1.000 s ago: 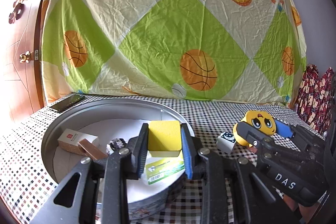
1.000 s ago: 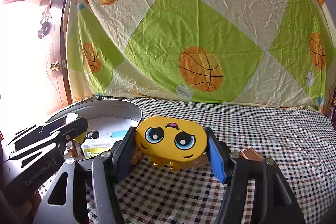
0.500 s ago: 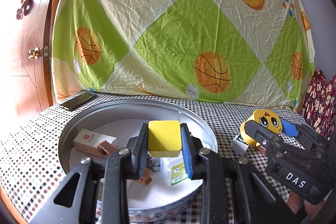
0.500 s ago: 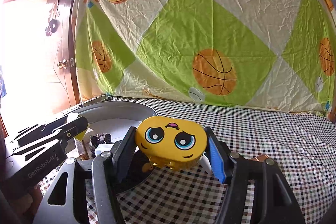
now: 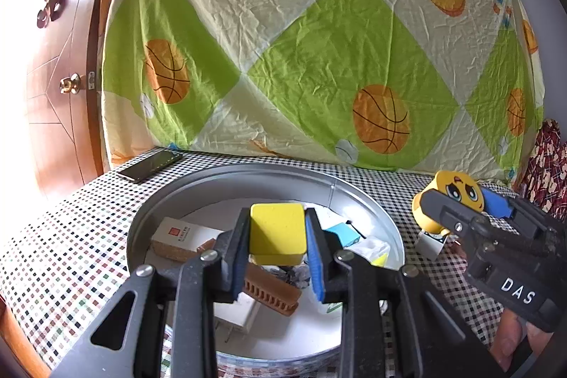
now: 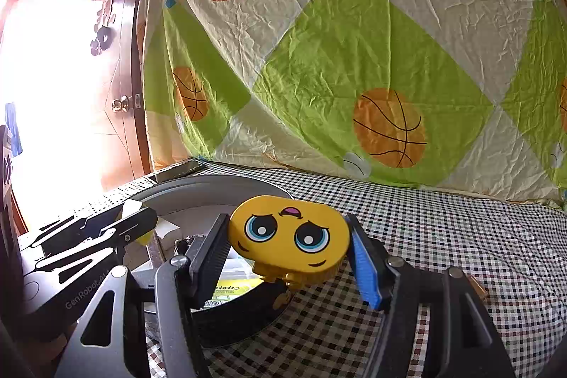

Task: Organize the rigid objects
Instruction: 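Lower the cube into the silver tin while the right tool lowers the face block in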

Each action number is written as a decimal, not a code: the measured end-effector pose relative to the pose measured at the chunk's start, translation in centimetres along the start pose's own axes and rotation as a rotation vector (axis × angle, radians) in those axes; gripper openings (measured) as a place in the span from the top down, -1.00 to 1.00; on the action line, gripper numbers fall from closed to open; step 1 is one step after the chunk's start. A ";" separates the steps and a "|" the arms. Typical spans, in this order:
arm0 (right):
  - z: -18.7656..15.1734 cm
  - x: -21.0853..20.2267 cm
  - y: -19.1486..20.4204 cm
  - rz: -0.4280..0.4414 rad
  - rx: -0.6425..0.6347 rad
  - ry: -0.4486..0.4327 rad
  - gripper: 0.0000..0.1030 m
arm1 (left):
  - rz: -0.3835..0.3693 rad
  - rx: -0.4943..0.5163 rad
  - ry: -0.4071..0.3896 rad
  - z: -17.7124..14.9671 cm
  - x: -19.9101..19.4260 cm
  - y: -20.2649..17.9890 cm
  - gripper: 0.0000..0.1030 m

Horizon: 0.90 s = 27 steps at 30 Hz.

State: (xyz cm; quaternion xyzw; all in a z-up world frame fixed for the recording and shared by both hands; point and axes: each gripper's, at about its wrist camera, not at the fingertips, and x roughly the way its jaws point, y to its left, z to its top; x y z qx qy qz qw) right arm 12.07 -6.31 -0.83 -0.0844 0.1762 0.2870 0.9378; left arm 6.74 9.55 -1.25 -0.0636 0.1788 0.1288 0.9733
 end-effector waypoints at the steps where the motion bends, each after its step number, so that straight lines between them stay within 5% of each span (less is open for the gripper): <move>1: 0.1 0.1 0.1 0.003 -0.002 0.003 -0.26 | 0.003 0.000 0.000 0.0 0.0 0.2 0.46; 27: 1.7 4.1 3.2 0.067 -0.040 0.073 -0.26 | 0.070 0.016 0.056 1.1 2.3 4.1 0.46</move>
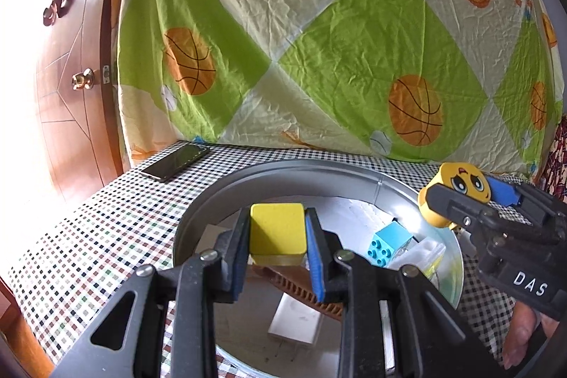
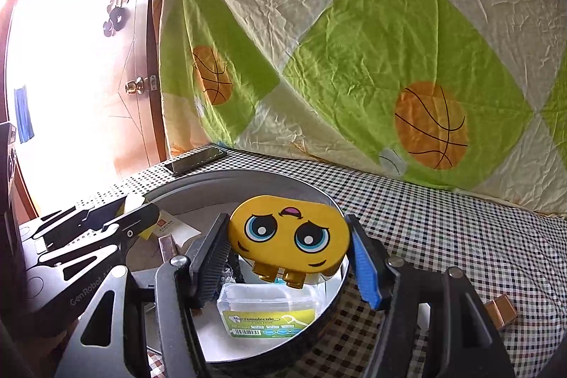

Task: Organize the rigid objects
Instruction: 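Lower the cube into the silver tin while the right tool lowers the face block in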

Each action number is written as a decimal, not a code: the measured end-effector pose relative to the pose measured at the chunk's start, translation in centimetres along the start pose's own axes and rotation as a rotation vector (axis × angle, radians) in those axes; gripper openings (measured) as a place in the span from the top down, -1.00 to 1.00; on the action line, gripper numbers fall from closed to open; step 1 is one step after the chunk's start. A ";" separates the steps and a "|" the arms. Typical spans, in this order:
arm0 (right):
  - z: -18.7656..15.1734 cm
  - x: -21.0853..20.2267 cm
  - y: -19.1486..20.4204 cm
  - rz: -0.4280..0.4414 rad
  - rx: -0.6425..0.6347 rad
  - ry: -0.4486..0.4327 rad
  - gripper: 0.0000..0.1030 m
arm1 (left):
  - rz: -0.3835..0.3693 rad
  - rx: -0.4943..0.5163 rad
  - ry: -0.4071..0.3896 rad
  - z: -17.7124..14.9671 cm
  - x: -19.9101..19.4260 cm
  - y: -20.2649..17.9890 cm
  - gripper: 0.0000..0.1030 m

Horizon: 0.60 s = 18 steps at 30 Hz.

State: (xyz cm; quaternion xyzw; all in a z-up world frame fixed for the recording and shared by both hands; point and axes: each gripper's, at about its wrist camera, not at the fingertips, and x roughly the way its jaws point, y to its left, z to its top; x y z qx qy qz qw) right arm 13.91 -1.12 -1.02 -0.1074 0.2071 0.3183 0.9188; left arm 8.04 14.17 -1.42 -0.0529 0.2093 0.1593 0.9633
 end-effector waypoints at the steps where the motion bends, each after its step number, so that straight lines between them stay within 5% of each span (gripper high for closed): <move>1: 0.1 0.1 0.0 0.001 -0.001 0.002 -0.26 | 0.001 0.003 0.002 0.0 0.1 0.0 0.46; 18: 1.0 2.9 0.5 0.032 0.006 0.073 -0.26 | 0.016 0.040 0.072 0.1 2.1 0.7 0.46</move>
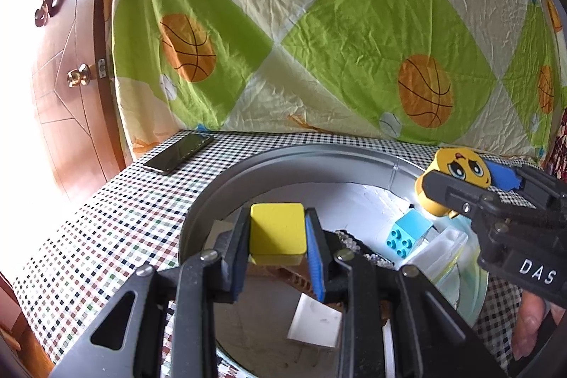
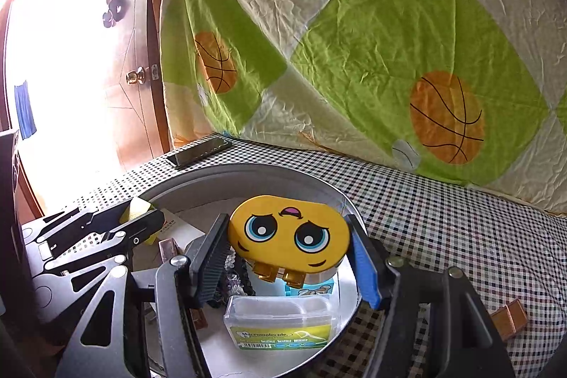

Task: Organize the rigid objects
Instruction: 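Lower the cube into the silver tin while the right tool lowers the face block in, then open the left tool to release the cube while the right tool releases the face block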

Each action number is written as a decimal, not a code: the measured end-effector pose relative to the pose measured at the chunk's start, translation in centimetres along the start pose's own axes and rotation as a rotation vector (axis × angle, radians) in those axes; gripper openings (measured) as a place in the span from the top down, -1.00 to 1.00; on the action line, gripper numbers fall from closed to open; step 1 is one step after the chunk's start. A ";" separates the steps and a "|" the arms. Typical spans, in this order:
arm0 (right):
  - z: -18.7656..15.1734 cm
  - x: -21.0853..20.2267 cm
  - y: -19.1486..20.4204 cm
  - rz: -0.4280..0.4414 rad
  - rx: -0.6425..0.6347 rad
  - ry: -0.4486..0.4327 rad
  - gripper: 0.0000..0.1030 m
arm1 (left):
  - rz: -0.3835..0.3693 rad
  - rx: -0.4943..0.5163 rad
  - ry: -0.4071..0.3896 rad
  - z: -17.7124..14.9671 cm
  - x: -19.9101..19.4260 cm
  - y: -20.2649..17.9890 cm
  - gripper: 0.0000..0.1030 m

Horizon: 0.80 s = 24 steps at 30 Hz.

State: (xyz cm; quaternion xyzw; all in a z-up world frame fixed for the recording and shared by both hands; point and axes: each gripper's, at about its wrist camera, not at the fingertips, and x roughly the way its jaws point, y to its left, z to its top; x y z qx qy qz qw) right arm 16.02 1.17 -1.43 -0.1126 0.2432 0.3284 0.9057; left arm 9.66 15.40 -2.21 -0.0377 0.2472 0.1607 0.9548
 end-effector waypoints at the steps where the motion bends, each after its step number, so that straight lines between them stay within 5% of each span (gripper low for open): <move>1: 0.0 0.2 0.0 0.002 0.002 0.008 -0.26 | -0.001 0.004 0.004 0.0 0.1 0.0 0.46; 11: -0.2 2.8 0.5 0.039 0.005 0.117 -0.27 | 0.022 0.032 0.057 -0.2 1.5 0.0 0.41; 24: -0.9 -1.1 -3.1 -0.002 0.035 0.056 -0.50 | 0.032 -0.006 -0.015 0.2 -0.6 -0.5 -0.76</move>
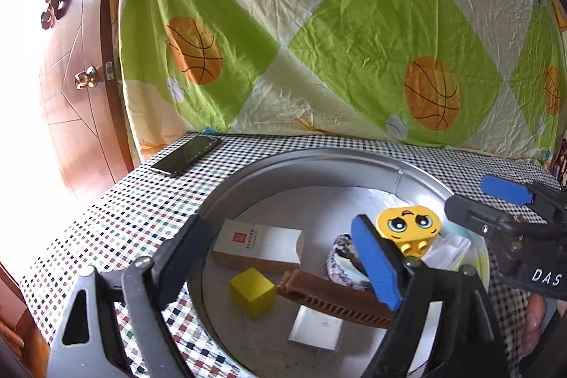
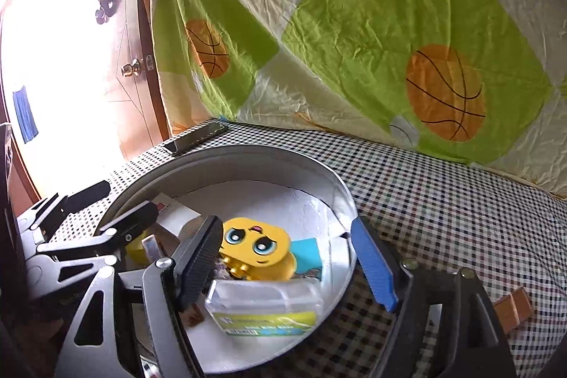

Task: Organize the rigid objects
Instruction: 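Open the left tool to release the cube while the right tool releases the face block, then move the left tool toward the white moon block while the right tool grips the copper box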

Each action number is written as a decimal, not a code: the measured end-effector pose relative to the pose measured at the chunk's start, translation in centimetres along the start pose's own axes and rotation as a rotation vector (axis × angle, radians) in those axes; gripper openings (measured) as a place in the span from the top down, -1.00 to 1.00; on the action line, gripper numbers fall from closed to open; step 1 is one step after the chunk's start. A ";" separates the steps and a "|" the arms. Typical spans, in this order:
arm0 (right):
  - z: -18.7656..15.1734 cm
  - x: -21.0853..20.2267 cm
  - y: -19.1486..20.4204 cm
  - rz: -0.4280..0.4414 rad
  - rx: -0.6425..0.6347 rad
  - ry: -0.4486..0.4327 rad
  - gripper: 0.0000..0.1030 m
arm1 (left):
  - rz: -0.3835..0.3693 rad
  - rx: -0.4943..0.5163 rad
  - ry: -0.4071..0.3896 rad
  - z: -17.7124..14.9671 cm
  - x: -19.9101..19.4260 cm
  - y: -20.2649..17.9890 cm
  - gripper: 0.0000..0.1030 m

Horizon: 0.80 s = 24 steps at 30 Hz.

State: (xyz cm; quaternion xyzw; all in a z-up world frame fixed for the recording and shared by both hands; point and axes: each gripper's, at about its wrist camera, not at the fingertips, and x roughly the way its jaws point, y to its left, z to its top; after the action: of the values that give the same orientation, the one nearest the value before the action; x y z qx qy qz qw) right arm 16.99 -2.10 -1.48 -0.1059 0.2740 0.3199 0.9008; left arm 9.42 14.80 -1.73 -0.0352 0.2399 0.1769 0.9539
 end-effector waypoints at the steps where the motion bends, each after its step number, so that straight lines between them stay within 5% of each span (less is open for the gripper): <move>1: -0.3 -0.7 -0.9 -0.011 0.003 -0.002 -0.50 | -0.009 0.002 -0.007 0.0 -0.3 -0.4 -0.78; 14: -5.4 -6.2 -15.6 -0.259 0.152 0.059 -0.54 | -0.222 0.160 0.003 -1.3 -2.3 -12.9 -0.91; 24: -6.8 -3.3 -19.2 -0.198 0.145 0.182 -0.54 | -0.279 0.255 0.077 -0.7 0.2 -20.0 -0.91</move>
State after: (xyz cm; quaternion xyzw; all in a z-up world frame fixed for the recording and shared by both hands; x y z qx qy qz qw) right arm 24.13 -21.09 -4.92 -0.0954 0.3652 0.1980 0.9046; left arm 16.37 -3.96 -2.86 0.0464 0.2893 0.0096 0.9561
